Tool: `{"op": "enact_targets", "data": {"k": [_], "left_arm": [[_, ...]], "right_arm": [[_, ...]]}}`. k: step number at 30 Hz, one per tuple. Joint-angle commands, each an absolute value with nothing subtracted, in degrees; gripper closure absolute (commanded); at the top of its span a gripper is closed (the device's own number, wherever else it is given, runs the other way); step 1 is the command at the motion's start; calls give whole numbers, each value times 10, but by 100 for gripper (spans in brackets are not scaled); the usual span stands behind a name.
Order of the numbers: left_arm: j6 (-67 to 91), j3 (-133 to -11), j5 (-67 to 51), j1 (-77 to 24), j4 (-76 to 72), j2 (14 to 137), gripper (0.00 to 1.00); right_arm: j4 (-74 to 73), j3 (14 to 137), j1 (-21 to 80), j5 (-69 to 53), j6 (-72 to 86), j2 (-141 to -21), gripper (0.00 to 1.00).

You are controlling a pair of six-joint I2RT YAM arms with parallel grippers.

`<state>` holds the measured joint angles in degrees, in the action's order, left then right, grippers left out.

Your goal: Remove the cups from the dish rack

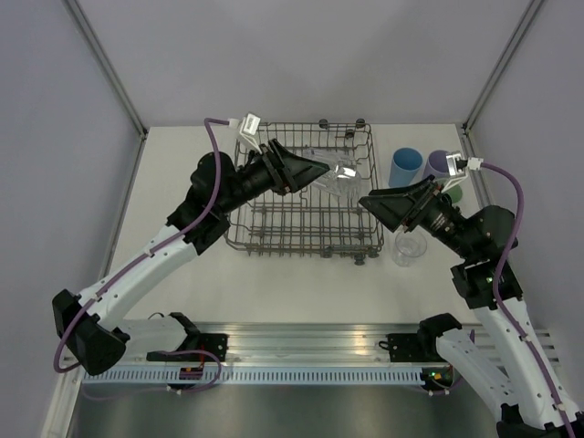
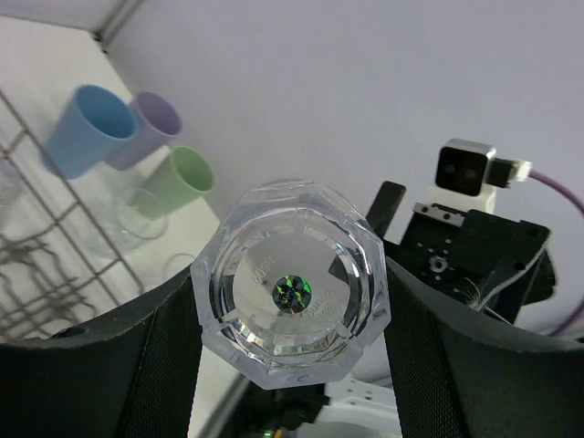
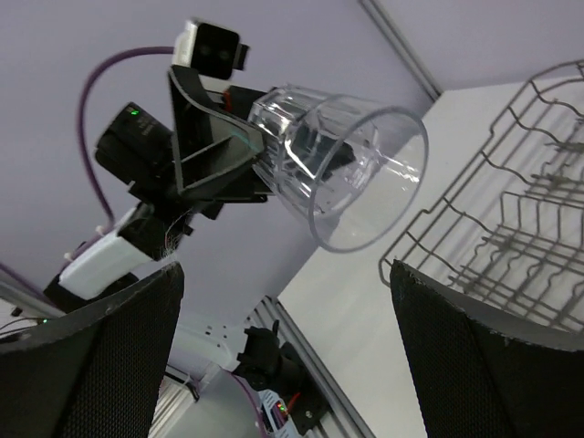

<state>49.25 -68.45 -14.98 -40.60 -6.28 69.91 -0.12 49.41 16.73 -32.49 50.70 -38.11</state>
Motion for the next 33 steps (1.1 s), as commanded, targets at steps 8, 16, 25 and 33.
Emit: {"op": "enact_targets", "data": {"k": [8,16,25,33], "left_arm": [[681,-614,-227,-417,-278,656,98],[689,-612,-230,-439,-300,667,98],[684,-621,-243,-449,-303,688,98],[672,-620,-240,-450,-290,689,98]], "right_arm": [[196,488,170,-408,616,-403,9],[239,508,171,-438,643,-440,33],[251,519,186,-446,646,-454,64],[161,544,187,-437,581,-442,100]]}}
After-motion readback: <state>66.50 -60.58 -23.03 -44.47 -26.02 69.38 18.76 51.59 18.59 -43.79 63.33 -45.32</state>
